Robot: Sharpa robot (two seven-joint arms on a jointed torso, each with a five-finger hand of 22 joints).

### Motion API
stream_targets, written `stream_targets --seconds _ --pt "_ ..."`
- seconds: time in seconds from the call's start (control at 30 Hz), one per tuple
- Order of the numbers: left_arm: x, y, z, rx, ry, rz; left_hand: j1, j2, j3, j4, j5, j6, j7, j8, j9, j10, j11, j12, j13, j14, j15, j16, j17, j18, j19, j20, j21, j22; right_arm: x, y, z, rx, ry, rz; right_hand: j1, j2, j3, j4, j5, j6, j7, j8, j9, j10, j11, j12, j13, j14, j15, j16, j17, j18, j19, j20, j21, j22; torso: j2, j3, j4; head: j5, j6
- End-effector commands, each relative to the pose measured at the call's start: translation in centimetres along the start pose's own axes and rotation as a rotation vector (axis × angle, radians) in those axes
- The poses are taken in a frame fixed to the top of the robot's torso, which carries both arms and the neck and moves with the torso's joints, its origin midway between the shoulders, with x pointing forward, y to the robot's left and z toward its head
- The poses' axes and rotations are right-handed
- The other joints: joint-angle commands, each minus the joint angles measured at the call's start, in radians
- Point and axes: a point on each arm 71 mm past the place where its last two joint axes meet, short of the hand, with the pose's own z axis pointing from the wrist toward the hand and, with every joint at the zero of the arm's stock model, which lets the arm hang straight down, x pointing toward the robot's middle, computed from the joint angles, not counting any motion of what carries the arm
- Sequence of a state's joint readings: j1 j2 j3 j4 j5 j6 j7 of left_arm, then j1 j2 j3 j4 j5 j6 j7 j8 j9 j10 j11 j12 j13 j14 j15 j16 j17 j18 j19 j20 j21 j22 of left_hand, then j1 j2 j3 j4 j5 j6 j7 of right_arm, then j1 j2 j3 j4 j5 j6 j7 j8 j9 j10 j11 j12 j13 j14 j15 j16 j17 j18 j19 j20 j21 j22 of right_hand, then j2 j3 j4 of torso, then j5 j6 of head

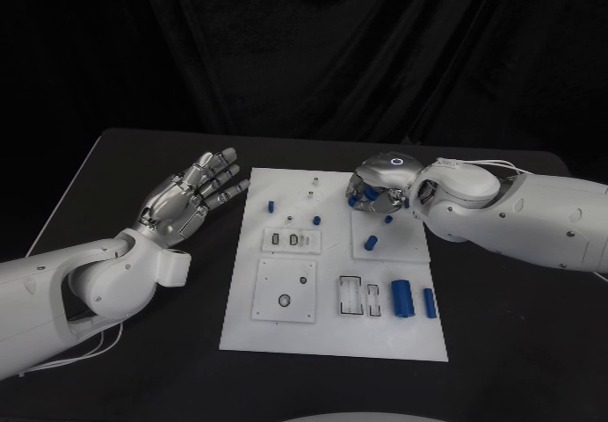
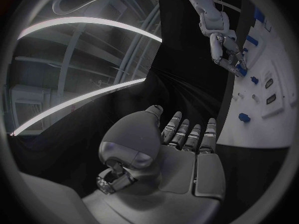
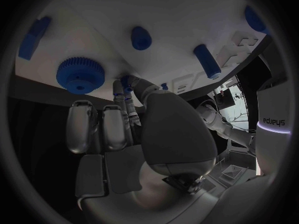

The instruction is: Assemble the parts on the task board

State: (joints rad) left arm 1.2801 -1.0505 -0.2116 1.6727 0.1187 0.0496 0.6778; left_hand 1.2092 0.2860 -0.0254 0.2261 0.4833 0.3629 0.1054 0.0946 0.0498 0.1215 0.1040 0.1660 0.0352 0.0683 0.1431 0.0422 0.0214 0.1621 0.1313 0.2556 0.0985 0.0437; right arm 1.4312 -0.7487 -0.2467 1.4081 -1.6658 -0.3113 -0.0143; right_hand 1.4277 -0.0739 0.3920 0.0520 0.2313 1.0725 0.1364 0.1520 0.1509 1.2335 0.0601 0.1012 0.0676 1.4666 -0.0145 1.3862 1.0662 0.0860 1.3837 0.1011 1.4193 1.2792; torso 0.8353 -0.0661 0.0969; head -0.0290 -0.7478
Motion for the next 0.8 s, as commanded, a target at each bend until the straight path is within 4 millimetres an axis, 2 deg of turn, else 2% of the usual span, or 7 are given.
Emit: stream_targets --seconds 0.03,0.23,0.3,0.57,0.67,0.8 --pt "0.0 -1.0 -0.1 0.125 0.011 -0.007 0.011 0.001 0.000 -0.005 0.003 0.005 0.001 0.004 0.001 0.001 0.008 0.005 0.001 0.000 0.006 0.006 0.001 0.018 0.001 0.005 -0.003 0.000 -0.8 0.3 0.1 -0.014 -0.065 0.006 0.007 0.014 -0.004 -0.004 -0.001 0.040 -0.025 0.019 0.045 0.017 -0.006 0.002 0.001 0.018 -0.006 0.001 0.004 -0.016 0.002 -0.011 -0.003 0.005 0.001 -0.0008 -0.0001 0.010 0.002" --pt "-0.1 -1.1 -0.3 0.122 0.005 -0.003 0.013 0.000 0.004 -0.011 0.009 0.007 0.001 0.005 0.001 0.001 0.008 0.006 0.001 0.001 0.006 0.006 0.001 0.018 0.001 0.005 -0.003 0.000 -3.1 0.7 1.2 -0.022 -0.106 -0.013 0.000 0.012 -0.012 0.000 -0.007 0.046 -0.027 0.022 0.051 0.025 -0.007 -0.004 0.000 0.018 -0.008 0.001 0.004 -0.017 0.003 -0.012 -0.002 0.007 0.001 -0.0007 -0.0001 0.018 0.000" --pt "-0.1 -1.1 -0.3 0.120 0.004 -0.003 0.014 0.000 0.005 -0.012 0.011 0.007 0.001 0.004 0.001 0.002 0.008 0.007 0.001 0.000 0.006 0.006 0.001 0.018 0.001 0.005 -0.003 0.000 -3.9 0.9 1.8 -0.022 -0.111 -0.022 -0.002 0.012 -0.012 0.002 -0.008 0.046 -0.028 0.022 0.051 0.025 -0.007 -0.005 0.000 0.019 -0.008 0.001 0.005 -0.017 0.003 -0.013 -0.003 0.007 0.001 -0.0002 -0.0015 0.021 -0.004" --pt "0.0 -1.0 -0.1 0.119 0.006 -0.002 0.015 -0.004 0.006 -0.018 0.013 0.008 0.002 0.005 0.001 -0.001 0.008 0.004 0.000 -0.012 0.004 -0.002 -0.003 0.017 -0.009 0.005 -0.009 -0.003 -5.0 1.1 4.1 -0.018 -0.118 -0.043 -0.007 0.009 -0.017 0.005 -0.012 0.042 -0.029 0.020 0.054 0.023 -0.006 -0.014 -0.002 0.019 -0.008 0.000 0.004 -0.017 0.003 -0.013 -0.003 0.008 0.001 0.0000 -0.0003 0.025 -0.004" --pt "0.0 -0.9 0.0 0.118 0.007 -0.003 0.012 -0.005 0.005 -0.019 0.012 0.007 0.004 0.004 0.001 -0.005 0.008 -0.001 -0.001 -0.018 0.001 -0.006 -0.005 0.017 -0.015 0.002 -0.014 -0.005 -5.1 1.2 5.0 -0.015 -0.117 -0.046 -0.008 0.009 -0.018 0.005 -0.012 0.039 -0.029 0.017 0.054 0.021 -0.006 -0.019 -0.003 0.018 -0.007 -0.001 0.002 -0.017 0.004 -0.013 -0.003 0.009 0.001 -0.0005 -0.0001 0.026 -0.007" --pt "0.1 -0.8 0.1 0.116 0.012 -0.005 0.005 -0.005 0.003 -0.019 0.012 -0.010 0.001 -0.002 -0.002 -0.022 -0.006 -0.018 -0.004 -0.028 -0.001 -0.012 -0.007 0.017 -0.026 -0.001 -0.021 -0.007 -5.1 1.4 6.1 -0.009 -0.112 -0.051 -0.007 0.008 -0.017 0.005 -0.012 0.035 -0.027 0.014 0.055 0.018 -0.004 -0.024 -0.003 0.018 -0.007 -0.001 0.003 -0.017 0.004 -0.013 -0.003 0.009 0.002 -0.0007 0.0012 0.027 -0.007"
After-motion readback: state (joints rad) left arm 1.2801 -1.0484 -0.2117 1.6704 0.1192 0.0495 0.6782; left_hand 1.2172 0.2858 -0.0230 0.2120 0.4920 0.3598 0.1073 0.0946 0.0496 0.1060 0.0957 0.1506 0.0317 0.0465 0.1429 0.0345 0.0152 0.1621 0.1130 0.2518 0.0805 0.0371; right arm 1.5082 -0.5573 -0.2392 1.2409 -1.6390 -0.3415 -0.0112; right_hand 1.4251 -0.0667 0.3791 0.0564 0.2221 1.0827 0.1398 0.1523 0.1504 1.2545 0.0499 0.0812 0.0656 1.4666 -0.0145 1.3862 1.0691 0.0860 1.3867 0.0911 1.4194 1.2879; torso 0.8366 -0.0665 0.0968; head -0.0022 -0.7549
